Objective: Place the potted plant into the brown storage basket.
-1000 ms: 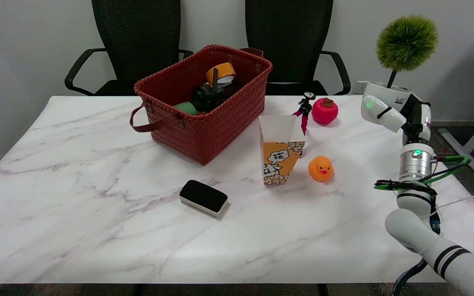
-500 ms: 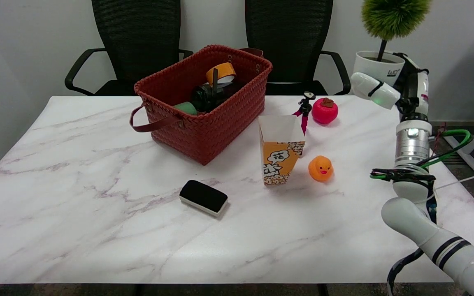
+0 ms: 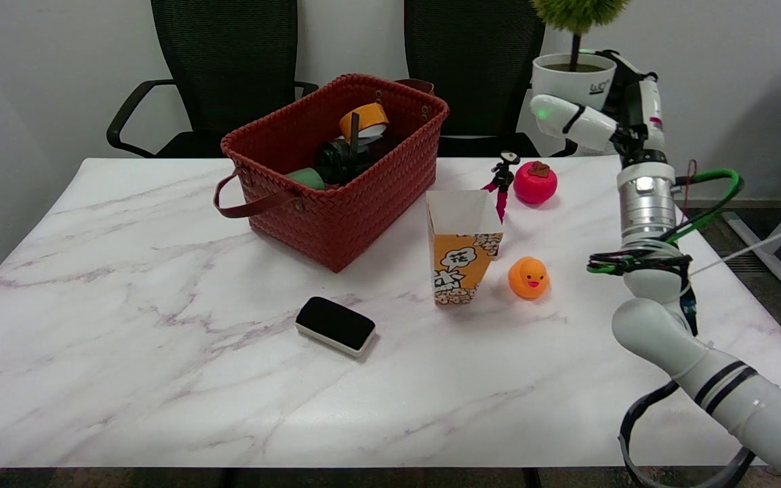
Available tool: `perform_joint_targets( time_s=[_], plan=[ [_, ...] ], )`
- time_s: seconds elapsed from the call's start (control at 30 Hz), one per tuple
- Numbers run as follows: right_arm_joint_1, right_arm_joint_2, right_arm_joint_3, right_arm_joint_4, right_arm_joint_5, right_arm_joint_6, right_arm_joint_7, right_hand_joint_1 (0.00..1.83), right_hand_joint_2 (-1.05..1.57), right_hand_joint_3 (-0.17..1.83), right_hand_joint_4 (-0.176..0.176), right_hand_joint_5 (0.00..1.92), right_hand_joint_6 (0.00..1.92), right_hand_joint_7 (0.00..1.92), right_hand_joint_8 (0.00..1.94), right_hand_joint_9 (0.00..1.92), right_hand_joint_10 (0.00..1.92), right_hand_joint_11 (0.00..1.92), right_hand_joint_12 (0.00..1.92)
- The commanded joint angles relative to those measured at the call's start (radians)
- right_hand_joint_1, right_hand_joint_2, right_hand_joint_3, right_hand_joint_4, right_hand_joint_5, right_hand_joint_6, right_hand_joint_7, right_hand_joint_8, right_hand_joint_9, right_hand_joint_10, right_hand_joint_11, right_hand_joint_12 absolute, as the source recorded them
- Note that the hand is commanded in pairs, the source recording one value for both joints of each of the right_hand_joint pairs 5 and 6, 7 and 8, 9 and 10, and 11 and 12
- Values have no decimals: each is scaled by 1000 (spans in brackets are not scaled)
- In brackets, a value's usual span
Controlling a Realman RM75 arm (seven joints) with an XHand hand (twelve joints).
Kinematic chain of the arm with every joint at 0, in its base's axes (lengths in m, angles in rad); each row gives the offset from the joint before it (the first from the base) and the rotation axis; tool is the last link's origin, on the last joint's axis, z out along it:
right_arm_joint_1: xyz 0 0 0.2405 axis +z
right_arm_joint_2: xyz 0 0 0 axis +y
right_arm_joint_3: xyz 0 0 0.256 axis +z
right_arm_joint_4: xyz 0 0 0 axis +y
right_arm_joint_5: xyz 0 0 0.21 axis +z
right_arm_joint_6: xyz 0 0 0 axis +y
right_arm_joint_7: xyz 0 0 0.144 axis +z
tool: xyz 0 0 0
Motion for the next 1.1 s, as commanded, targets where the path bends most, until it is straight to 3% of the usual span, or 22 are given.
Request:
perform_joint_targets(
  time_s=[0.03, 0.83, 1.1],
  plan=[
    [233, 9, -182, -80, 20, -129, -24, 1003, 634, -175, 0, 582, 582, 1117, 1117, 1016, 1016, 826, 826],
    [510, -123, -334, -301, 3, -258, -34, 976, 574, -175, 0, 513, 513, 1043, 1043, 917, 917, 597, 597],
    [577, -208, -343, -385, -132, -323, -34, 979, 552, -175, 0, 490, 490, 1008, 1008, 876, 876, 560, 560]
  ],
)
